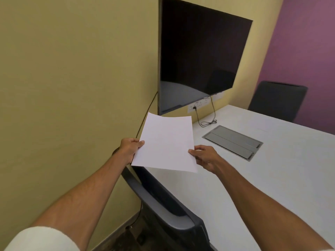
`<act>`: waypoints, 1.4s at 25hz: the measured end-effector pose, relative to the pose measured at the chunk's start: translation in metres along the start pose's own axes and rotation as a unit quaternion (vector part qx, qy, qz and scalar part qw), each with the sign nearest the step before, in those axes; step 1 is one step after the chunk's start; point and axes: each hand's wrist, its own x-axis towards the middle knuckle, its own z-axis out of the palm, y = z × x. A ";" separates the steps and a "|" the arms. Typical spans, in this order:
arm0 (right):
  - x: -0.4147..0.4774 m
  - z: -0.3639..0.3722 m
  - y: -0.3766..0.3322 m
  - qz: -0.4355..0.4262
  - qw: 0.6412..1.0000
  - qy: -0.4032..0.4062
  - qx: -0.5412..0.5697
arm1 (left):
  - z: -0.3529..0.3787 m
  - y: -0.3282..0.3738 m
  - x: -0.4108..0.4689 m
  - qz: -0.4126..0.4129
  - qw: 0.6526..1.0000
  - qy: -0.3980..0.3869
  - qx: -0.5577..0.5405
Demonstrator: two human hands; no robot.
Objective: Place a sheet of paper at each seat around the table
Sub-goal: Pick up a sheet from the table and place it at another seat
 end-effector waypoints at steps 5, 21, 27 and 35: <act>0.015 -0.023 0.003 0.006 0.995 0.094 0.024 | 0.047 0.002 0.050 -0.005 0.996 -0.087 0.025; 0.082 -0.110 0.047 0.037 0.975 0.201 0.092 | 0.185 -0.023 0.130 -0.042 0.977 -0.184 0.102; 0.095 -0.111 0.080 0.047 0.966 0.237 0.092 | 0.202 -0.048 0.155 -0.062 0.966 -0.214 0.128; 0.121 -0.096 0.130 0.080 0.940 0.313 0.111 | 0.222 -0.085 0.209 -0.081 0.933 -0.285 0.203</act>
